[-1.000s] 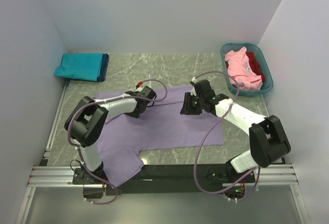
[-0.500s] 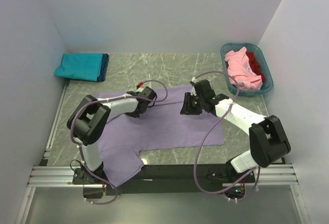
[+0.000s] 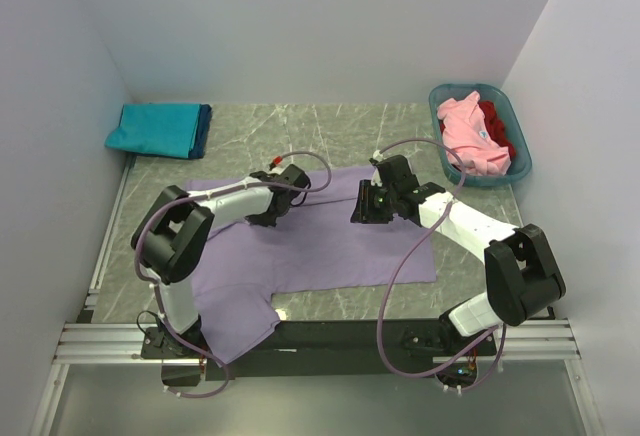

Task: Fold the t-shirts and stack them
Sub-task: Fold the tshirt

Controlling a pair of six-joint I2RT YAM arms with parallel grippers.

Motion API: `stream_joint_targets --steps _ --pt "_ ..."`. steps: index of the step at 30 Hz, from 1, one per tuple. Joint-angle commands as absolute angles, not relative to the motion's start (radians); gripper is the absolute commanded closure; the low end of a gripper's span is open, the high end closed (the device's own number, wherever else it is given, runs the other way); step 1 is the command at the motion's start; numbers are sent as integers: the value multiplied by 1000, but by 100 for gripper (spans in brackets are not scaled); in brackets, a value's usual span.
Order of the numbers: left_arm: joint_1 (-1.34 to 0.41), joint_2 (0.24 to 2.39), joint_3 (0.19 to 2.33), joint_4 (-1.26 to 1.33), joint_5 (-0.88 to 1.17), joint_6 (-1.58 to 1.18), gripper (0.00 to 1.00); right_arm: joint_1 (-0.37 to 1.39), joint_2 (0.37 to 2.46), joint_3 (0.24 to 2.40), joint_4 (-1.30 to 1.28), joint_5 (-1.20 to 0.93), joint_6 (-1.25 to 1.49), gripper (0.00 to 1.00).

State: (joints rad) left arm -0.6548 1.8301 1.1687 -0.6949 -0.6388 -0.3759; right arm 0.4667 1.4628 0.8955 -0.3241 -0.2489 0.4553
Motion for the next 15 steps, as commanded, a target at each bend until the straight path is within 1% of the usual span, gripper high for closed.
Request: stream_joint_targets --steps 1,4,9,15 --pt "-684 1790 1215 -807 -536 -443 96 465 1465 913 -308 -244 451 60" --pt "-706 1787 1220 -856 -458 -485 96 463 1465 911 -308 -244 453 60" --pt "-730 1798 1255 -919 -342 -552 92 465 1466 911 -307 -247 451 60" --pt "-733 1835 1304 -937 -270 -575 91 465 1468 910 -305 -249 451 60"
